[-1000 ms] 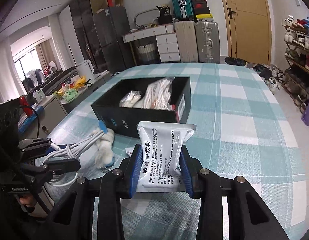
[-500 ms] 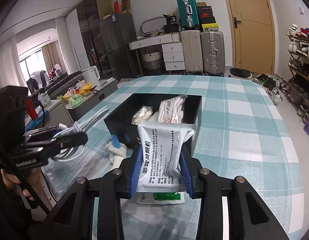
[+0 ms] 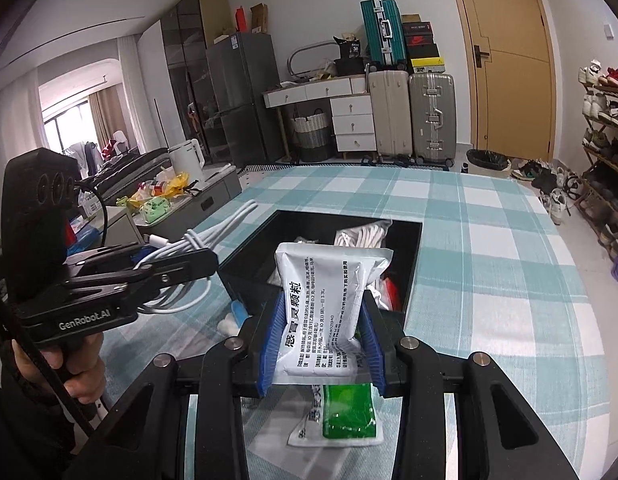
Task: Organize soft objects
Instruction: 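Carry the white cable with the left gripper into the box while the right carries the sachet there, then open both grippers to drop the cable and sachet into the box, then grasp the white plush toy with the left gripper while the right grasps the green sachet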
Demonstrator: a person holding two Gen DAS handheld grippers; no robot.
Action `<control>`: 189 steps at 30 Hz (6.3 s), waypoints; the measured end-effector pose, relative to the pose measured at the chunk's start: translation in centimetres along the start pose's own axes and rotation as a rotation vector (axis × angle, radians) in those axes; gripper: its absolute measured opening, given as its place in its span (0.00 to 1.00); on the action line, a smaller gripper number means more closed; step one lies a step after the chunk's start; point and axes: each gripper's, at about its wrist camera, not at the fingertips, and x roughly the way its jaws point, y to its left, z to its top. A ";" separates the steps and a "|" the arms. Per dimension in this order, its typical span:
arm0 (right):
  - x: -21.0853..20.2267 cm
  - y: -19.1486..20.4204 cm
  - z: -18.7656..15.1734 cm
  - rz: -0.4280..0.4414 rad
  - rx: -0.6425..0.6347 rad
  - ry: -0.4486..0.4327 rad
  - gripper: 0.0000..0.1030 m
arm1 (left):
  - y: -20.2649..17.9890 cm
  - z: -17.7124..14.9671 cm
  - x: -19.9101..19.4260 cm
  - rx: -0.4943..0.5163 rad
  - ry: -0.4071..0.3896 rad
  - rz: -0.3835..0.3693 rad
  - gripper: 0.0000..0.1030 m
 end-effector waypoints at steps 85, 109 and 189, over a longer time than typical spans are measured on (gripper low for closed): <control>9.9 -2.4 3.6 -0.089 -0.070 0.092 0.36 | 0.6 2.0 11.0 0.130 0.134 0.071 0.31; 4.3 -3.2 2.4 -0.194 -0.079 0.021 0.99 | 0.9 1.8 5.4 0.085 0.080 0.111 1.00; 7.4 -2.5 -5.6 -0.069 -0.109 0.377 0.99 | 1.0 -5.9 7.0 0.049 0.364 0.202 0.99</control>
